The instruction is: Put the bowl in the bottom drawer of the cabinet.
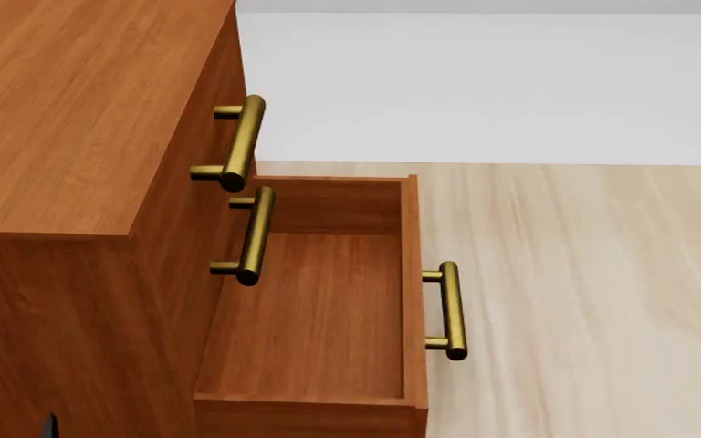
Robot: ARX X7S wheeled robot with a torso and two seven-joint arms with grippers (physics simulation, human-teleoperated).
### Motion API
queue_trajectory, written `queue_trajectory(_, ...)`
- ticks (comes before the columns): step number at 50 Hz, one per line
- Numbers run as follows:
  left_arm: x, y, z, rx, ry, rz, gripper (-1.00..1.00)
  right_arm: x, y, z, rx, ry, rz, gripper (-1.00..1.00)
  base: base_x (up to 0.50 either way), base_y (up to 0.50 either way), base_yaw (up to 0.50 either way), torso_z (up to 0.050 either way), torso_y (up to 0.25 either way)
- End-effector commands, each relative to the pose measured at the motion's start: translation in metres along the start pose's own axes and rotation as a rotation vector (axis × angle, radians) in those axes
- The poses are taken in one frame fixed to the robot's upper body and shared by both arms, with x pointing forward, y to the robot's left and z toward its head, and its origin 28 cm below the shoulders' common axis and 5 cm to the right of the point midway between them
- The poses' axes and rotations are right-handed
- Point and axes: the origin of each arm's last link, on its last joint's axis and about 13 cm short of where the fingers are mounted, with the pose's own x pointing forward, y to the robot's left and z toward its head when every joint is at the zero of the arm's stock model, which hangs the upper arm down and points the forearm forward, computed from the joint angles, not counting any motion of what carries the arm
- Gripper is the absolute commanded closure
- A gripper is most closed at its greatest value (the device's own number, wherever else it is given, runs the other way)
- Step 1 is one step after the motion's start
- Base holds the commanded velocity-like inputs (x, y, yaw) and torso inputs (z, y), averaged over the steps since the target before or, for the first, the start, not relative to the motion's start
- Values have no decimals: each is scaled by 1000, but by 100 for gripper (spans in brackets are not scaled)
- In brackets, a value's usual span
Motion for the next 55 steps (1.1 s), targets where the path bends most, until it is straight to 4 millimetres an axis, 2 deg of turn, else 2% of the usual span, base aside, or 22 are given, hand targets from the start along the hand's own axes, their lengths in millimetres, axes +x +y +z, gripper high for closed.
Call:
queue_trajectory(1, 0, 0, 0, 0, 1, -2, -100, 17, -1, -6, -6, 46, -11, -100, 0, 0, 0, 0, 0)
queue_trajectory(16, 1, 0, -2, 0, 6, 1, -100, 41, 1, -20, -2, 98, -18, -100, 0, 0, 0, 0, 0)
queue_trajectory(55, 1, -1, -4, 0, 12, 2, -100, 69, 13, -40, -12, 152, 9, -100, 0, 0, 0, 0, 0)
